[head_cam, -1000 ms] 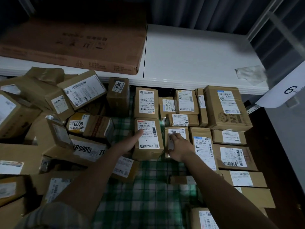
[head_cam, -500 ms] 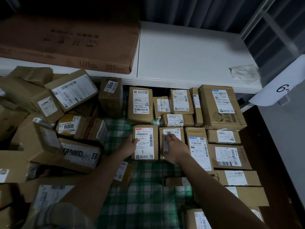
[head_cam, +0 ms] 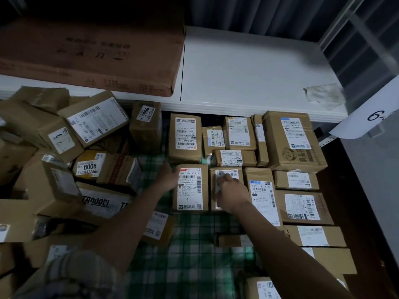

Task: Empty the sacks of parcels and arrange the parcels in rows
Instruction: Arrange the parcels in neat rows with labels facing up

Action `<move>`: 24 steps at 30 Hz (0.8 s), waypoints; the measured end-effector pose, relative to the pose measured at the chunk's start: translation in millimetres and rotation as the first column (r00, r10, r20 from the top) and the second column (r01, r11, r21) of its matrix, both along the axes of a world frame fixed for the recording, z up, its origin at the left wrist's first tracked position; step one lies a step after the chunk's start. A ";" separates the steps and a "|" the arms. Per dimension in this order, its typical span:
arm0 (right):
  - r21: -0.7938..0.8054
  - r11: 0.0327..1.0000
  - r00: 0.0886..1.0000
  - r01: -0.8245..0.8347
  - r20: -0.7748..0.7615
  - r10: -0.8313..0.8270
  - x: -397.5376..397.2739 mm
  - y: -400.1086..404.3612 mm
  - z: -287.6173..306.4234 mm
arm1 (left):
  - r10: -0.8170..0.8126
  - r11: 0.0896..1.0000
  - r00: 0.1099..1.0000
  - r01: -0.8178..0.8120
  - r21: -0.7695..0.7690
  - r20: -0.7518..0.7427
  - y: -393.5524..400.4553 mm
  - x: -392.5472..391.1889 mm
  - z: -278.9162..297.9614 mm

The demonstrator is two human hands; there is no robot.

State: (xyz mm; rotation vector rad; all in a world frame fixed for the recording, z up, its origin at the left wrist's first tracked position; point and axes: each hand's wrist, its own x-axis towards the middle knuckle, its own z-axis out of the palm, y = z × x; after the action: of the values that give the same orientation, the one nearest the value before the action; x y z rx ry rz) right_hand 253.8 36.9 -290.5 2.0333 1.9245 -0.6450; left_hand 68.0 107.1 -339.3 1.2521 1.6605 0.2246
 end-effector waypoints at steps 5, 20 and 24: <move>0.067 0.997 0.997 0.027 0.076 -0.032 -9.4 20.2 -7.5 | 0.031 0.991 0.986 -0.010 0.130 -0.163 43.5 6.5 2.6; 0.079 0.996 0.991 0.040 0.125 -0.050 -17.2 28.8 -11.9 | -0.027 0.901 0.912 0.199 0.385 -0.408 70.3 -16.4 13.5; 0.053 0.997 0.986 0.050 0.157 -0.058 -22.1 29.6 -8.0 | 0.282 0.645 0.797 0.254 0.720 -0.534 81.8 -35.0 41.8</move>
State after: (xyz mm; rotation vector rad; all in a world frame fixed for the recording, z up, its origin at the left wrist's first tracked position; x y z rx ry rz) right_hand 231.7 66.5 -298.6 2.1045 1.8170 -0.4370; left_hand 33.0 188.9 -297.6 2.1364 2.2426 0.6559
